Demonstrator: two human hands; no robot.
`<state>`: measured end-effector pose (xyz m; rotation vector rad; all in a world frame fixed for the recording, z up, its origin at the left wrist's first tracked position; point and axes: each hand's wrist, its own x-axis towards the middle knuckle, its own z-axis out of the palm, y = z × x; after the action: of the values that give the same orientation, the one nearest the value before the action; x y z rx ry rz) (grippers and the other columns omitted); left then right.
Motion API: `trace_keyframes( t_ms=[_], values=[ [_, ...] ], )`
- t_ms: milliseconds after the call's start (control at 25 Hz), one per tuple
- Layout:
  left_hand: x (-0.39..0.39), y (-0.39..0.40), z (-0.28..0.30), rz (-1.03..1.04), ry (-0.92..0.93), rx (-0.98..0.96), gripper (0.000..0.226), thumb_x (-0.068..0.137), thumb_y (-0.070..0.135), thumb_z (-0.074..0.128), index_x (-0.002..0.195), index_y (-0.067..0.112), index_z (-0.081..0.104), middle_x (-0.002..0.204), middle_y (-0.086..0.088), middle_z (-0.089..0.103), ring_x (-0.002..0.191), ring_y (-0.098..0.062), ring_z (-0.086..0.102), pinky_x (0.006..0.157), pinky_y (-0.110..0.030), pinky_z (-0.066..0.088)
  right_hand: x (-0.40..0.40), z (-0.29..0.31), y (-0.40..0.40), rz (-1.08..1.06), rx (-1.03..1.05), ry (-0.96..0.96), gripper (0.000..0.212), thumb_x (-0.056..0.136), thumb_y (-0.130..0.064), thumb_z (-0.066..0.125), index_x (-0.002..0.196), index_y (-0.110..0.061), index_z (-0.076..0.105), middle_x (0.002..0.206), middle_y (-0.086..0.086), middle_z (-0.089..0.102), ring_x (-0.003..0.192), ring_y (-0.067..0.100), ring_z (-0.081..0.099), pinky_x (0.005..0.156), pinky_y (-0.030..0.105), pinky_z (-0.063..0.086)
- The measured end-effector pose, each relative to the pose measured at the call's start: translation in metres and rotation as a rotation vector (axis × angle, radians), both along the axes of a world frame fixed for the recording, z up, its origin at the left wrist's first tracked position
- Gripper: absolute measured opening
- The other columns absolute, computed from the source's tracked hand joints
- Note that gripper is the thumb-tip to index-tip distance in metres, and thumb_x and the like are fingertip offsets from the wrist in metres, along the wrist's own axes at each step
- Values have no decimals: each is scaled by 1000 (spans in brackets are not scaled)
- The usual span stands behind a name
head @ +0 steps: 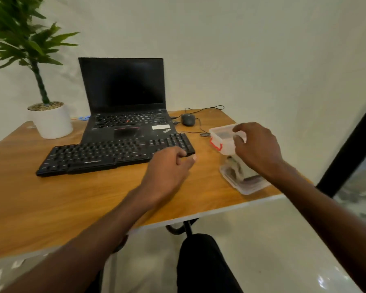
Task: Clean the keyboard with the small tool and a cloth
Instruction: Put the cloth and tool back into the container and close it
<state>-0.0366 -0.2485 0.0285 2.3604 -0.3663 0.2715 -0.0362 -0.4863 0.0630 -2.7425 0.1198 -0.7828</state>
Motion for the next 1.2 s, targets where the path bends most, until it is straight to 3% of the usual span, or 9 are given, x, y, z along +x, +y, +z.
trace_keyframes(
  t_ms=[120, 240, 360, 600, 760, 840, 920, 1000, 1200],
  values=[
    [-9, -67, -6, -108, 26, 22, 54, 95, 59, 68, 133, 21, 67, 100, 6, 68, 91, -10, 63, 74, -31, 52, -15, -7, -56, -192, 68, 203, 41, 101, -39, 52, 132, -17, 66, 129, 12, 68, 115, 34, 63, 90, 40, 50],
    [-6, -107, -16, -148, 32, 70, 73, 84, 69, 74, 140, 25, 61, 119, 2, 59, 113, -19, 54, 89, -40, 53, -26, -16, -75, -154, 219, 311, 47, 103, -47, 51, 135, -15, 65, 128, 10, 70, 115, 30, 64, 87, 36, 47],
    [-1, -124, -23, -156, 118, -44, 76, 78, 71, 77, 135, 23, 63, 120, 4, 65, 109, -17, 59, 87, -43, 57, -28, -23, -78, -96, 333, 299, 46, 101, -45, 58, 133, -14, 67, 124, 8, 72, 108, 25, 65, 82, 34, 48],
    [14, -129, -17, -24, 436, -487, 24, 91, 38, 81, 95, 15, 75, 95, -3, 77, 92, -21, 73, 90, -49, 61, -22, -31, -85, -71, 620, 201, 40, 89, -23, 77, 127, -13, 71, 118, 7, 73, 103, 23, 68, 91, 44, 60],
    [18, -130, -14, -17, 507, -605, 18, 83, 21, 89, 89, 9, 77, 92, -7, 79, 92, -24, 75, 91, -48, 62, -21, -31, -88, -78, 685, 61, 27, 85, -14, 80, 112, -15, 79, 103, 0, 76, 96, 16, 69, 89, 46, 62],
    [19, -132, -4, -38, 501, -675, 17, 82, 15, 89, 91, 4, 79, 91, -8, 79, 87, -22, 74, 84, -38, 63, -21, -25, -88, -60, 680, -5, 20, 85, -13, 80, 104, -17, 82, 92, -4, 76, 90, 11, 70, 86, 43, 63],
    [27, -133, 12, -62, 488, -732, 19, 85, 9, 86, 96, -4, 78, 86, -9, 74, 67, -13, 66, 61, -22, 54, -13, -14, -87, -8, 696, -70, 16, 85, -12, 80, 100, -19, 82, 87, -6, 76, 87, 10, 72, 82, 39, 63],
    [44, -135, 31, -52, 484, -757, 21, 89, 7, 83, 100, -9, 75, 77, -12, 65, 52, -10, 54, 46, -16, 43, 8, 0, -88, 34, 726, -122, 15, 85, -12, 81, 99, -18, 82, 87, -5, 77, 85, 12, 74, 81, 38, 64],
    [105, -141, 59, 40, 471, -789, 16, 92, 8, 82, 94, -4, 72, 69, -13, 68, 50, -13, 58, 47, -19, 51, 92, 21, -92, 64, 939, -133, 16, 82, -2, 82, 88, -17, 78, 92, 4, 77, 90, 19, 75, 86, 40, 64]
  ],
)
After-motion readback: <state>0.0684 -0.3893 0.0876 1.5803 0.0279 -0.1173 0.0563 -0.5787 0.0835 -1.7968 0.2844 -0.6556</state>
